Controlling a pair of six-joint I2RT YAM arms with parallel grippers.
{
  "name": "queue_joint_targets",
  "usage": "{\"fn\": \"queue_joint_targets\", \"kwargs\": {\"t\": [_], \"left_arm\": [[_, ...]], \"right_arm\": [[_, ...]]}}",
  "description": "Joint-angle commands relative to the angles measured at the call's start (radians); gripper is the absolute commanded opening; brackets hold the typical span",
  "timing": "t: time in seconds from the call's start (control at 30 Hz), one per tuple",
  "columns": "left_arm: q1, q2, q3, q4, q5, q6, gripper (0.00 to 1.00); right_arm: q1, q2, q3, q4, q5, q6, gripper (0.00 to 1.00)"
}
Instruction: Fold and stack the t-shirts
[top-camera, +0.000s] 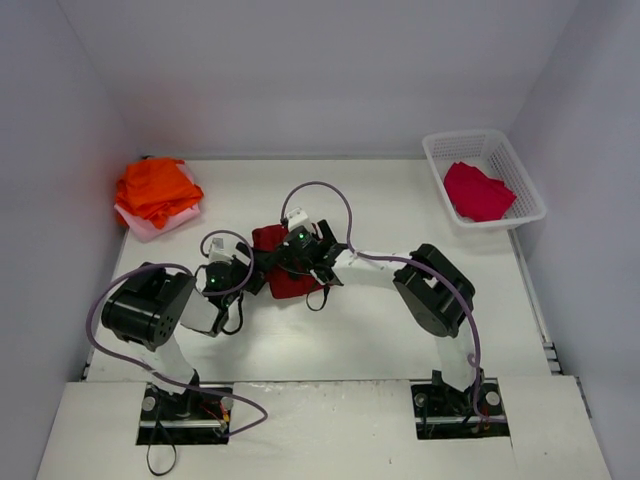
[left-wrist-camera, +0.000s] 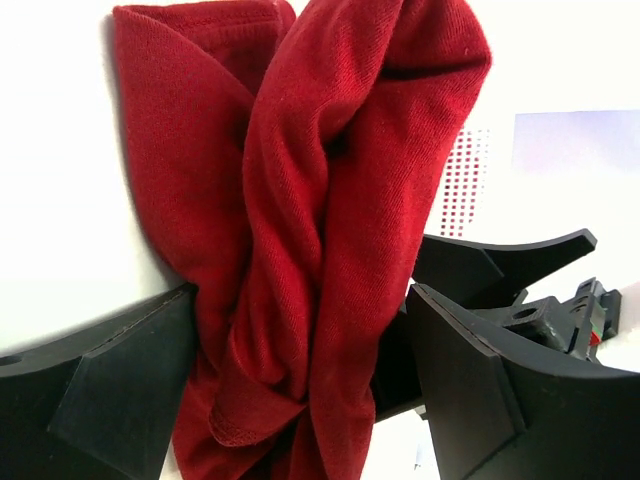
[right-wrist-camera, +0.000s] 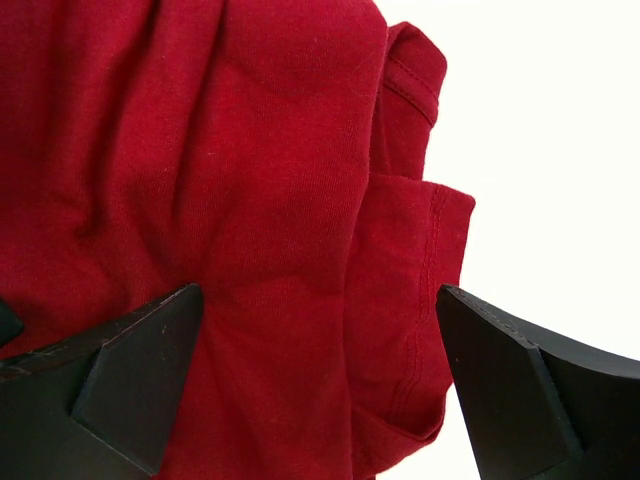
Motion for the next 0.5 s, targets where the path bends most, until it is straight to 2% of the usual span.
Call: {"fn": "queue_joint_targets", "kwargs": {"t": [0.0, 0.07, 0.3, 0.47], "left_arm": [[-0.011, 0.092, -0.044, -0.181, 0.006, 0.035, 0.79], [-0.017, 0.099, -0.038, -0.171, 0.003, 0.035, 0.78], [-0.048, 0.081, -0.010, -0.204, -0.014, 0.061, 0.58], [-0.076, 0.066, 0.014, -0.250, -0.042, 0.073, 0.50]], "right_arm": [[-0.004, 0.007, 0.005, -0.025, 0.023, -0.020, 1.00], [-0.005, 0.007, 0.006, -0.027, 0.025, -0.019, 1.00], [-0.016, 0.004, 0.003, -0.027, 0.026, -0.026, 1.00], [-0.021, 0.001, 0.000, -0.025, 0.026, -0.025, 1.00]]}}
